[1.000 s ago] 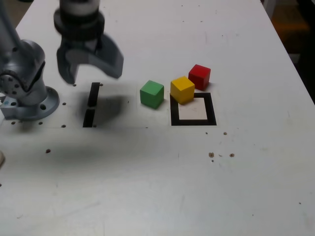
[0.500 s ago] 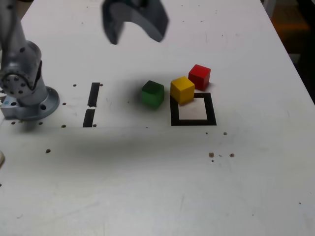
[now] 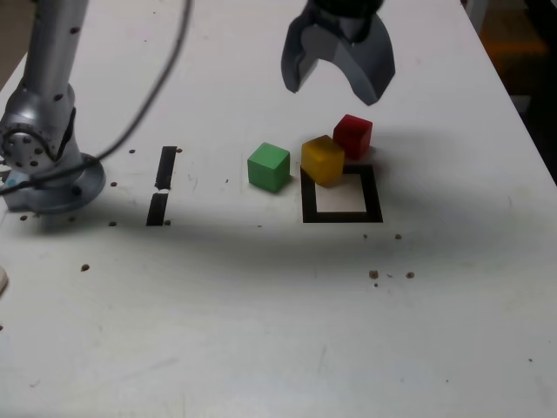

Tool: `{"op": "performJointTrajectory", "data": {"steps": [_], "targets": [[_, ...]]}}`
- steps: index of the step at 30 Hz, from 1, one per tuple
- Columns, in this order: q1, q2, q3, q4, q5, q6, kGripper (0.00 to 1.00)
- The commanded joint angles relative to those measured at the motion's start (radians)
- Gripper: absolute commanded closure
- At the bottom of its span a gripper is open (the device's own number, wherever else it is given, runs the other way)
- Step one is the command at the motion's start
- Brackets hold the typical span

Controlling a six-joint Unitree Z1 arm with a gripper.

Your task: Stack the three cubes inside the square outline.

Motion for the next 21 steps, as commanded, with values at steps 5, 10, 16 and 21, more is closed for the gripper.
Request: {"op": "performJointTrajectory", "data": {"steps": [5, 10, 16, 21], "targets": [[0.017, 0.035, 0.0, -0.008, 0.041, 0.077, 0.04], [0.021, 0.066, 0.018, -0.053, 0.034, 0.097, 0.04], [0.019, 0.101, 0.022, -0.096, 0.019, 0.1, 0.04], [0.017, 0.137, 0.004, -0.108, 0.017, 0.098, 0.06]]}}
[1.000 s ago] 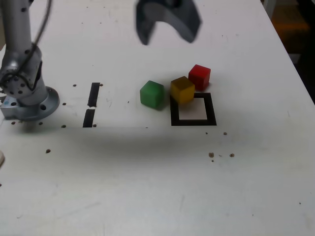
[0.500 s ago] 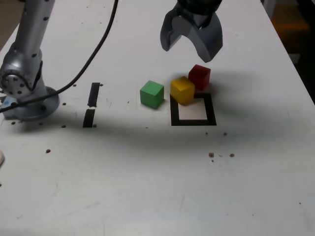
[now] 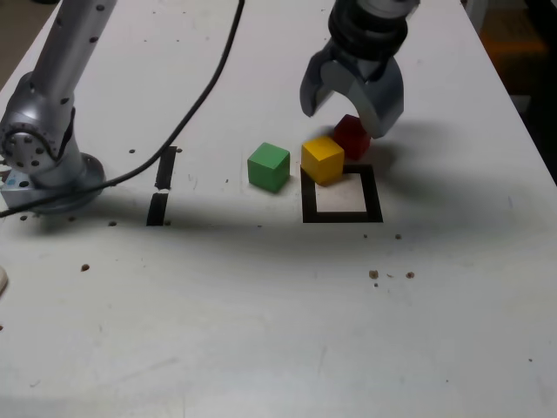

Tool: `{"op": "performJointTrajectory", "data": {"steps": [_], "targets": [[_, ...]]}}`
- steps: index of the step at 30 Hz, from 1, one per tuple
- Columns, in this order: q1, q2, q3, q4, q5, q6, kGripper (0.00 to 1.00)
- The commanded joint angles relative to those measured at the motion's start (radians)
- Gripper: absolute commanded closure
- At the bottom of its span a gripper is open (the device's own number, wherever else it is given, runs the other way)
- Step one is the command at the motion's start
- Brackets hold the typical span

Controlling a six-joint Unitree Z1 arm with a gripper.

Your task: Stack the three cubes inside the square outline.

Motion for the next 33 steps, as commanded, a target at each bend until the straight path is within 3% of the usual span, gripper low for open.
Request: {"op": "performJointTrajectory", "data": {"steps": [1, 11, 15, 33], "targets": [[-0.003, 0.017, -0.009, -0.002, 0.0, -0.001, 0.08], [-0.006, 0.041, -0.025, -0.006, -0.002, -0.009, 0.21], [-0.011, 0.048, -0.031, -0.009, -0.012, -0.016, 0.34], [-0.027, 0.06, -0.038, 0.021, -0.04, -0.03, 0.68]]}}
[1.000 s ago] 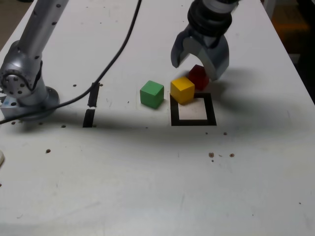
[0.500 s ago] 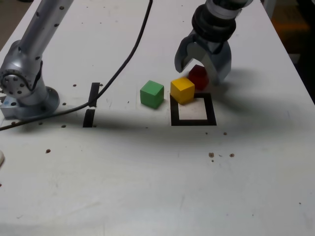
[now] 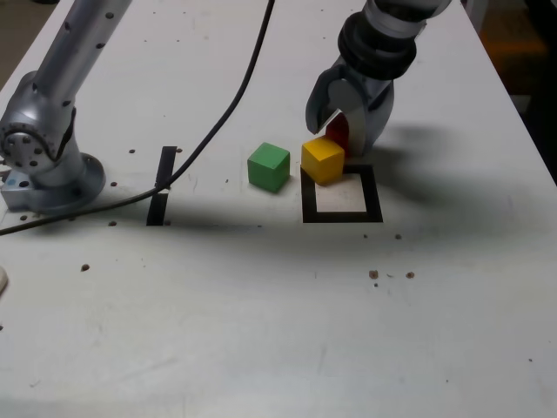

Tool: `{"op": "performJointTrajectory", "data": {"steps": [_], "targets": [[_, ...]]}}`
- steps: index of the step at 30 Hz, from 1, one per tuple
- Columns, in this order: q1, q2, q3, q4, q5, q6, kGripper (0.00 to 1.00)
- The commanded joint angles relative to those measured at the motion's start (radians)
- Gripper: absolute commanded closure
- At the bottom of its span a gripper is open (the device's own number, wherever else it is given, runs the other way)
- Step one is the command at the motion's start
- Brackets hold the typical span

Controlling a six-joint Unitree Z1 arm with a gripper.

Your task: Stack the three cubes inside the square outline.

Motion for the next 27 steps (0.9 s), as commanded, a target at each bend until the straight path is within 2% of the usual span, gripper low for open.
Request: {"op": "performJointTrajectory", "data": {"steps": [1, 9, 17, 23, 27], "targets": [[-0.001, 0.005, -0.005, 0.004, 0.0, -0.003, 0.7], [-0.001, 0.005, -0.008, 0.004, 0.004, -0.01, 0.75], [-0.022, -0.053, -0.039, 0.032, 0.032, -0.063, 0.77], [-0.083, -0.093, -0.116, 0.093, 0.029, -0.105, 0.77], [-0.134, -0.094, -0.132, 0.113, 0.006, -0.139, 0.77]]}}
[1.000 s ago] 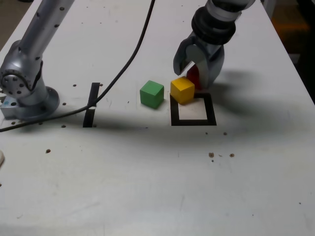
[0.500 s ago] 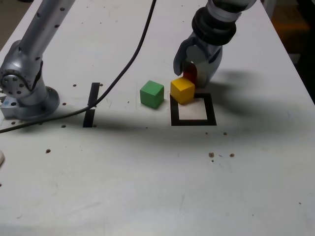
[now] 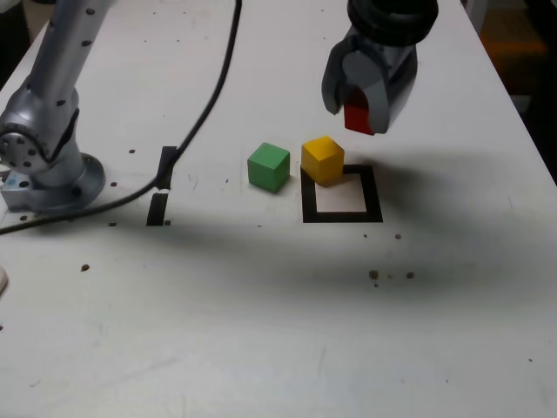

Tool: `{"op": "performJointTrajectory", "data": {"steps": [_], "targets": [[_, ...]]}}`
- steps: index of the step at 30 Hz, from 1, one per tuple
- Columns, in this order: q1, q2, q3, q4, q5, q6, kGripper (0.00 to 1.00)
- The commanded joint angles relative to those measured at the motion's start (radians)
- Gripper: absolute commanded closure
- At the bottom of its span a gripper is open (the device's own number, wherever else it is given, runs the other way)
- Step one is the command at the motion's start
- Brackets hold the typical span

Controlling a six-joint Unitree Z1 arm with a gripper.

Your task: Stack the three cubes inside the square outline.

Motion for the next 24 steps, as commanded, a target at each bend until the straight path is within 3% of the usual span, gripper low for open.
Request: {"op": "performJointTrajectory", "data": {"steps": [1, 8, 13, 21, 24], "targets": [[-0.027, -0.003, -0.002, 0.003, -0.014, -0.013, 0.77], [-0.075, 0.019, 0.015, -0.015, -0.06, -0.046, 0.77], [-0.082, 0.028, 0.046, -0.04, -0.068, -0.052, 0.77], [-0.047, 0.028, 0.125, -0.054, -0.033, -0.053, 0.77], [-0.025, 0.013, 0.176, -0.057, 0.002, -0.066, 0.77]]}}
